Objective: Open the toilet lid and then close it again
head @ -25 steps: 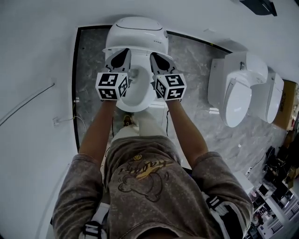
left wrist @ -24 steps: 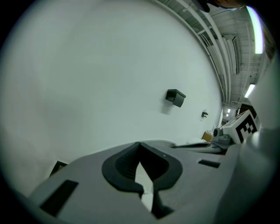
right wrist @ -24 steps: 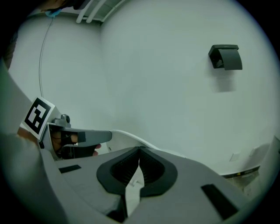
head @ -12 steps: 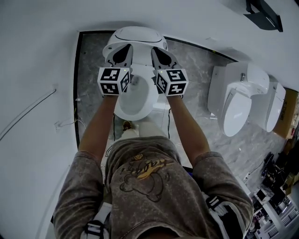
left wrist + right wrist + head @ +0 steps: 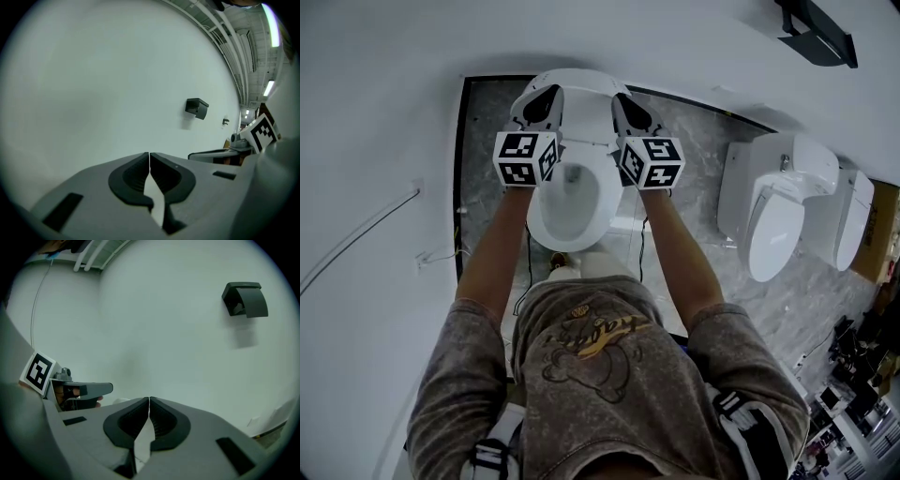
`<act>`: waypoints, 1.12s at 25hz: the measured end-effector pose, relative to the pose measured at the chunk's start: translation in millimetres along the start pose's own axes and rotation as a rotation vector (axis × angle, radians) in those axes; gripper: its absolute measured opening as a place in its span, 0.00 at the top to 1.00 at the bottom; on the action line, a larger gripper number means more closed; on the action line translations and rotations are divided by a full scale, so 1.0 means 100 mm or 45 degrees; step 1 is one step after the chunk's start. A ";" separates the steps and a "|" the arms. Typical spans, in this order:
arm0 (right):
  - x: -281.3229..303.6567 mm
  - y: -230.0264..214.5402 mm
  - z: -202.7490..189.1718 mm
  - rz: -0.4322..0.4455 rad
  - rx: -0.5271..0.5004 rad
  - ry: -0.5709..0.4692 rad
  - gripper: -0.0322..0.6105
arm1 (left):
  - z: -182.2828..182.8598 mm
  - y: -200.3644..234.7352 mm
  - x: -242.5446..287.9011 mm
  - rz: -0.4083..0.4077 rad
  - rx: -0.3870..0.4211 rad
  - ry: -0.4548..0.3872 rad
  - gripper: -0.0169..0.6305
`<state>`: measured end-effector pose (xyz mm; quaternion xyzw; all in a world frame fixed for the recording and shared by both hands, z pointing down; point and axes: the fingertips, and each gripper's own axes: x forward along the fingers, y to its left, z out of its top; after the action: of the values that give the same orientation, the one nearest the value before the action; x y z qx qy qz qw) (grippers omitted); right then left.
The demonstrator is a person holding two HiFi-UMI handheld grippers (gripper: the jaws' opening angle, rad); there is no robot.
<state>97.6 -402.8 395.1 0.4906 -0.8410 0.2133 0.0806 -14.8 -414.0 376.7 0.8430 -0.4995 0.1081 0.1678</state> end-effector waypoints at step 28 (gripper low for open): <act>0.20 0.04 -0.34 0.166 0.072 0.204 0.58 | -0.32 0.03 0.26 -0.099 0.027 0.201 0.62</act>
<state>81.8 -402.5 431.5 0.4184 -0.8557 0.2801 0.1196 -5.4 -423.7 415.3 0.8523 -0.4506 0.1729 0.2016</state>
